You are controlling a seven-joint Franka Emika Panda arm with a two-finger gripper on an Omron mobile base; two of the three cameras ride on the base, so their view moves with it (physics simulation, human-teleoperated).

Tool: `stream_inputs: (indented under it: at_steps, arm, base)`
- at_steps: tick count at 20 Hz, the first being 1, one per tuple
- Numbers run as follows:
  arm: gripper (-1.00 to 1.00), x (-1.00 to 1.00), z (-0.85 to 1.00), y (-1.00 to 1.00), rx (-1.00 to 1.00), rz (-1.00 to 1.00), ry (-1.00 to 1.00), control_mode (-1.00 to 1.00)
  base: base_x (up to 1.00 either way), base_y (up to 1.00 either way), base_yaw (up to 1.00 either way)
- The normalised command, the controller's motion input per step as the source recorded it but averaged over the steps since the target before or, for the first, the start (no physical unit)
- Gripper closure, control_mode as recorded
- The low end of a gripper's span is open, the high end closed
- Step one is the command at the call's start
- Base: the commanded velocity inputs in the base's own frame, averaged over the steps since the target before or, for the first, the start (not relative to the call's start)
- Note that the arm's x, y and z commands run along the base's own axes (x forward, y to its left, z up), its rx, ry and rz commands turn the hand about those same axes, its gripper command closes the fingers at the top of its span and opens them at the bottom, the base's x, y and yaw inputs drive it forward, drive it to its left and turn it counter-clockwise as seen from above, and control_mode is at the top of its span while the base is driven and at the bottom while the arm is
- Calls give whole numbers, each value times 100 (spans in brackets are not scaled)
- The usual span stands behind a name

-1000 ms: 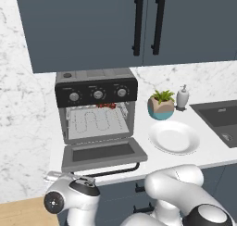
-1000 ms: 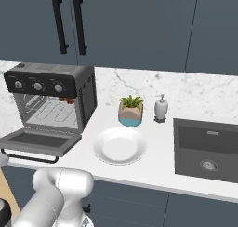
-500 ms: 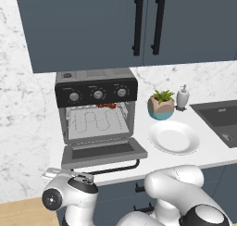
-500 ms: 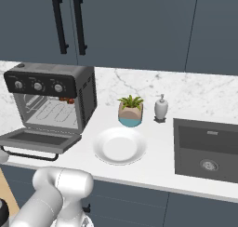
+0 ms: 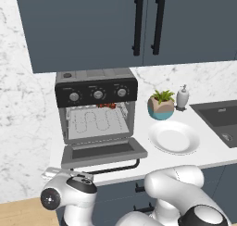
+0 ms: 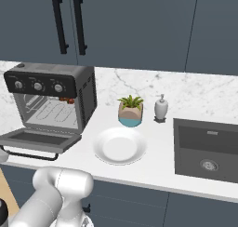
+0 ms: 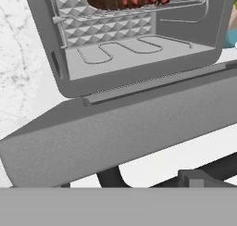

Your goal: Pick up the kebab skewer and baguette bread, and place them inside the toaster oven. Close the toaster oven door and start by setting the timer.

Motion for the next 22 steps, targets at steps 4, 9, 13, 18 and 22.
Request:
stream_inputs:
  at_steps: [4,9,13,18,22]
  arm:
    - [-100,18,17,0,1,0,-3,-100]
    - [-100,28,20,0,2,0,-2,-100]
    - [-100,26,25,0,3,0,-3,-100]
    - [-100,29,26,0,3,0,-2,-100]
    - [-100,29,26,0,4,0,-4,-100]
  base:
    - [0,0,0]
    - [0,0,0]
    - [0,0,0]
    - [0,0,0]
    - [0,0,0]
